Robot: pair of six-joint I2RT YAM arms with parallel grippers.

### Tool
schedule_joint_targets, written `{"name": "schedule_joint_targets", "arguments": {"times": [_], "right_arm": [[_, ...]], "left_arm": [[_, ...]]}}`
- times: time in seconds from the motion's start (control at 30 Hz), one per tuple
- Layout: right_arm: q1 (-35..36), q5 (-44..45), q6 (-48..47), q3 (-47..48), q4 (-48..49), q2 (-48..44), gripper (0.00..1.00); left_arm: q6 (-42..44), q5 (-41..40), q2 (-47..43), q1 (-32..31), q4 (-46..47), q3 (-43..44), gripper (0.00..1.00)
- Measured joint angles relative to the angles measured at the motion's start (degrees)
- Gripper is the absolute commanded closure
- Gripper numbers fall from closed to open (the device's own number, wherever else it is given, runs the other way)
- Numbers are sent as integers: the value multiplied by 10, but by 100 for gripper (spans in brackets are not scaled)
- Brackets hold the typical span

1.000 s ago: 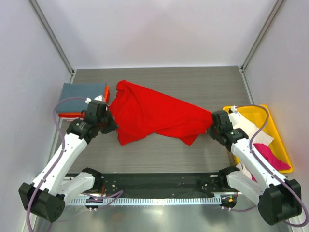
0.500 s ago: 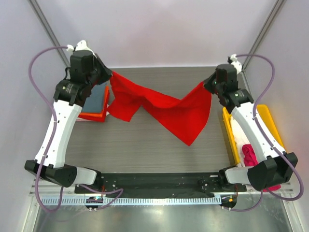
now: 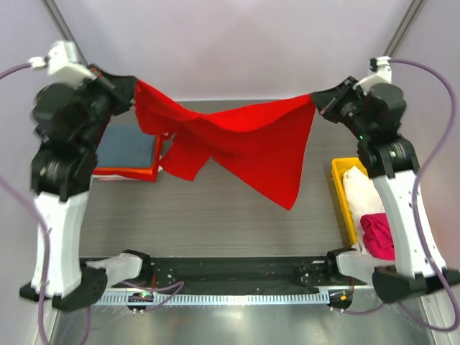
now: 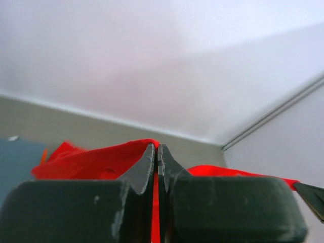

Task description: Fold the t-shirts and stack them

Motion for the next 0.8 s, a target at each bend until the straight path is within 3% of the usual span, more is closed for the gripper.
{"name": "schedule_joint_targets", "arguments": {"times": [0.27, 0.4, 0.53, 0.67, 0.8], "right_arm": [[0, -43, -14, 1, 6, -224, 99], [0, -38, -13, 13, 13, -315, 99], [0, -28, -12, 59, 19, -330, 99], [0, -21, -7, 96, 18, -293, 99], [0, -8, 2, 71, 20, -247, 99]], "left_arm": [[-14, 76, -205, 0, 112, 9, 99], [-21, 94, -247, 0, 176, 56, 99], [-23, 94, -235, 0, 198, 105, 100], [-22, 94, -162, 0, 195, 164, 100], [-26, 93, -100, 0, 212, 90, 99]]}}
